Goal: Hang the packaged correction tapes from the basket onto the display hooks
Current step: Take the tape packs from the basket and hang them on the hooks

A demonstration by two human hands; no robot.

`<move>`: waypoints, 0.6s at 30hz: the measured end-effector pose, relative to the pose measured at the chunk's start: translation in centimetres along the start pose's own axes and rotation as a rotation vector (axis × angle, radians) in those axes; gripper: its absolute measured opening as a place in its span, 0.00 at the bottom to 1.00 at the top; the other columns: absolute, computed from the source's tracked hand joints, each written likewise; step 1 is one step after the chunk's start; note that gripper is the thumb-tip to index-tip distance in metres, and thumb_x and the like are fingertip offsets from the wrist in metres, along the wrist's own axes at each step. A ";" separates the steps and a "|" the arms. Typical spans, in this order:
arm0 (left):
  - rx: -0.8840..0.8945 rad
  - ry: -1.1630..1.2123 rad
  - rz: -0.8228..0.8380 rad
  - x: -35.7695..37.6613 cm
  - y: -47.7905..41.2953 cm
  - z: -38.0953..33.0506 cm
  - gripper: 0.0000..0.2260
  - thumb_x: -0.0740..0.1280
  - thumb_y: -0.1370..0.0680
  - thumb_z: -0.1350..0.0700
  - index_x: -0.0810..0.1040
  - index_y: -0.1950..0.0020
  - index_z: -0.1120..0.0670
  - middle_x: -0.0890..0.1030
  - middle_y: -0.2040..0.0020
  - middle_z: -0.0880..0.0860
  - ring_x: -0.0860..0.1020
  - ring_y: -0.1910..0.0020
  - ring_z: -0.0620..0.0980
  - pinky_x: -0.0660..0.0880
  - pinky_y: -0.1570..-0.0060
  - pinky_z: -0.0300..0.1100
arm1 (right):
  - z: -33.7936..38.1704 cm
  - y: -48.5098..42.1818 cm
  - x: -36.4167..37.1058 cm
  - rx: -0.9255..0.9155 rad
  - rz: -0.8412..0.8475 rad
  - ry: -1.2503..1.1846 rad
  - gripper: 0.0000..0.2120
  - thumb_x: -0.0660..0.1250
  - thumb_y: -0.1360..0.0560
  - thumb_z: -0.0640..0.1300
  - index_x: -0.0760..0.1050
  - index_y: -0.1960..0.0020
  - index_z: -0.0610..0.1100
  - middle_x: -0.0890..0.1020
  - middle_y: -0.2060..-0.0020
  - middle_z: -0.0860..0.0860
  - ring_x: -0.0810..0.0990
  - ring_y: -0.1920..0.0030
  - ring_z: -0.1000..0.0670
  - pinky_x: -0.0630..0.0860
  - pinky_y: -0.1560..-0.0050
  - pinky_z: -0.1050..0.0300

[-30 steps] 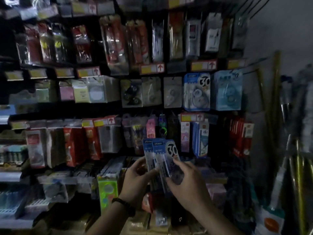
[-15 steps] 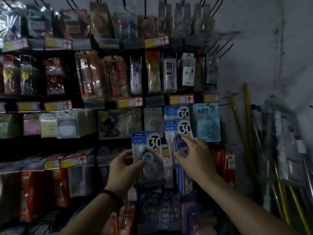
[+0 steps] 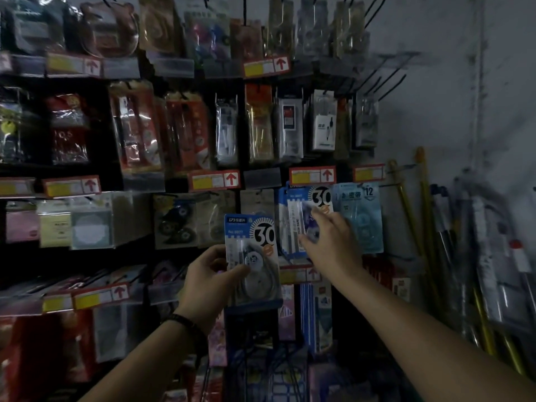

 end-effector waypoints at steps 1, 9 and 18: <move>0.000 0.000 0.003 0.0 -0.1 0.1 0.13 0.75 0.23 0.64 0.83 0.42 0.50 0.88 0.49 0.51 0.88 0.49 0.52 0.85 0.46 0.57 | 0.0 -0.1 0.1 -0.010 0.003 0.005 0.34 0.70 0.22 0.59 0.62 0.19 0.56 0.71 0.35 0.49 0.71 0.35 0.47 0.81 0.43 0.49; -0.011 0.005 0.016 -0.2 -0.8 0.9 0.14 0.76 0.24 0.64 0.84 0.43 0.49 0.88 0.49 0.51 0.87 0.47 0.53 0.85 0.45 0.58 | 0.2 -1.2 1.3 -0.017 0.016 0.012 0.33 0.74 0.23 0.54 0.65 0.21 0.58 0.75 0.36 0.49 0.76 0.40 0.48 0.79 0.49 0.55; -0.002 0.033 -0.005 0.1 -1.4 1.0 0.12 0.74 0.22 0.63 0.82 0.42 0.49 0.88 0.49 0.52 0.87 0.48 0.54 0.85 0.46 0.56 | 0.6 -1.7 2.8 -0.027 0.039 0.089 0.24 0.70 0.22 0.52 0.71 0.28 0.54 0.74 0.32 0.50 0.78 0.38 0.45 0.83 0.46 0.47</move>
Point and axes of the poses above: each hand's wrist, its own y-axis away from the middle knuckle, its own x-axis out of the palm, z = x × y, the point moved 3 cm from there along -y, towards the middle knuckle
